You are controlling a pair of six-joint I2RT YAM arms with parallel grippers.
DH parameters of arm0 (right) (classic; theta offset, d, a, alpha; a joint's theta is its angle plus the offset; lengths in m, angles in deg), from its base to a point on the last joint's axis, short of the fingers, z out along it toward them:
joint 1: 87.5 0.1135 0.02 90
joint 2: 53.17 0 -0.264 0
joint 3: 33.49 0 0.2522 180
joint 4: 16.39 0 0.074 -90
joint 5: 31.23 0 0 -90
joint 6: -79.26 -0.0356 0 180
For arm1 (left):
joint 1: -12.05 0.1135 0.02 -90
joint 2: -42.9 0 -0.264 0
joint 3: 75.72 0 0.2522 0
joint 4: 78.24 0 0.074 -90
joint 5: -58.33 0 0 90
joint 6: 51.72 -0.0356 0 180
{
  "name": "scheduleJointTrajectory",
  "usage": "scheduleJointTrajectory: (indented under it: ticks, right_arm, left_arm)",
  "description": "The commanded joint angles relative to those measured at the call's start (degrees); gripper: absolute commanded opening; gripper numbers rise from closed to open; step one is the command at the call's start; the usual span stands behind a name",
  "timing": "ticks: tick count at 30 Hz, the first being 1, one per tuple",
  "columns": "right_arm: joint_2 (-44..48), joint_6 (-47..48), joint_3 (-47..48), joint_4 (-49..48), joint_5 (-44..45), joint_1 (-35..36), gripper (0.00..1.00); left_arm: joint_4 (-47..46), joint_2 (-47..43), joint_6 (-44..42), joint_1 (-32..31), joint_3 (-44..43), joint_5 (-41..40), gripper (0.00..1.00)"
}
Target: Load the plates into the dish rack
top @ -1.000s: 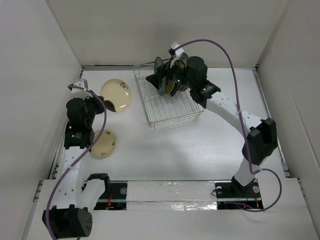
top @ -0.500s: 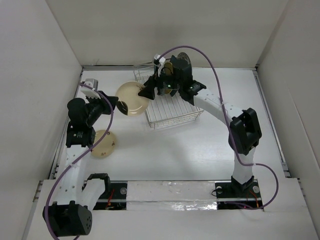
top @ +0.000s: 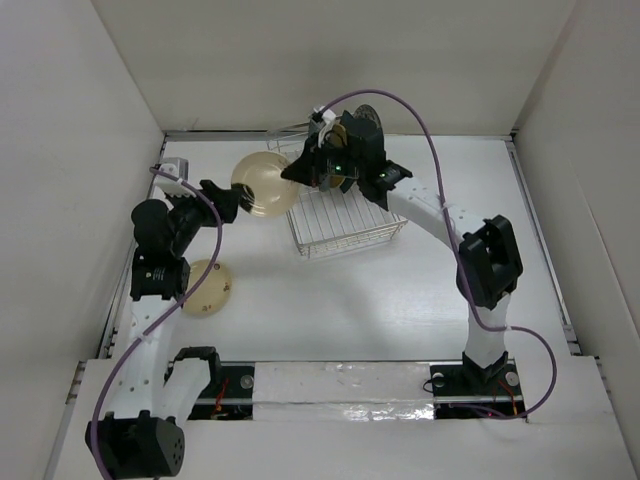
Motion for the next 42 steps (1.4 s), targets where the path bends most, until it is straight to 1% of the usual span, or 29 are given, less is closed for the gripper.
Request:
scheduleJointTrajectory:
  ticks: [1,3,4,5,7,8,9,10,13,14,18,22,23,24,27,31,35,39,42]
  right_arm:
    - [6.62,0.23,0.57,0.48,21.16,-0.59,0.00]
    - [7.15,3.11,2.41,4.60,31.57,0.28,0.00]
    - [6.81,4.09,3.29,5.76,41.37,0.29,0.00]
    - [6.28,5.06,5.56,7.60,45.12,0.99,0.00]
    - [3.82,6.99,8.47,11.12,50.93,1.52,0.00]
    - [3.03,7.52,9.52,11.83,55.92,1.52,0.00]
    - [2.33,8.40,10.84,12.36,58.41,2.13,0.00]
    - [1.01,8.84,11.38,12.54,62.87,2.13,0.00]
    - [-1.63,11.30,14.96,12.71,70.45,3.28,0.00]
    - [-3.81,12.26,16.20,12.71,74.48,4.06,0.00]
    - [-9.45,15.61,22.62,14.64,79.17,5.47,0.00]
    - [-14.98,21.58,28.07,14.91,83.65,7.76,0.00]
    - [-16.21,22.98,30.60,14.91,85.74,9.24,0.00]
    - [-18.57,26.13,31.85,14.65,87.07,9.78,0.00]
    - [-21.93,32.02,35.80,13.07,92.35,10.57,0.00]
    - [-23.70,33.19,36.52,12.54,94.46,11.10,0.00]
    - [-23.17,35.03,35.29,9.12,98.06,11.10,0.00]
    - [-21.42,34.77,31.86,5.86,98.60,11.10,0.00]
    - [-23.33,34.60,33.35,7.25,98.16,11.10,0.00]
  left_arm:
    - [0.66,-3.07,0.53,0.00,-0.79,-10.57,0.63]
    - [2.42,-4.04,0.71,0.00,-1.50,-17.42,0.63]
    - [3.13,-4.39,0.79,0.00,-1.59,-18.50,0.62]
    - [2.96,-5.26,0.97,0.00,-1.50,-18.77,0.62]
    - [2.17,-5.97,1.32,0.00,-1.06,-16.85,0.62]
    - [1.65,-6.32,1.58,0.00,-0.88,-16.32,0.61]
    - [1.64,-6.41,1.76,0.00,-0.97,-15.36,0.61]
    - [1.90,-6.33,1.94,0.00,-1.23,-14.65,0.61]
    - [1.91,-6.50,2.29,0.00,-1.24,-13.51,0.61]
    - [1.91,-6.68,2.55,0.00,-1.32,-13.15,0.61]
    - [1.91,-7.38,3.08,0.00,-1.41,-11.66,0.61]
    - [1.91,-8.26,3.61,0.00,-1.32,-10.87,0.61]
    - [1.82,-8.35,3.61,0.00,-1.50,-10.69,0.61]
    - [1.91,-8.43,3.70,0.00,-1.50,-10.34,0.61]
    - [1.82,-8.79,4.05,0.00,-1.50,-9.55,0.61]
    - [1.64,-8.96,4.49,0.00,-1.41,-8.49,0.60]
    - [1.64,-8.96,4.75,0.00,-1.32,-8.32,0.60]
    - [1.99,-8.61,4.75,0.00,-1.59,-8.05,0.60]
    - [1.99,-8.70,4.84,0.00,-1.50,-7.79,0.60]
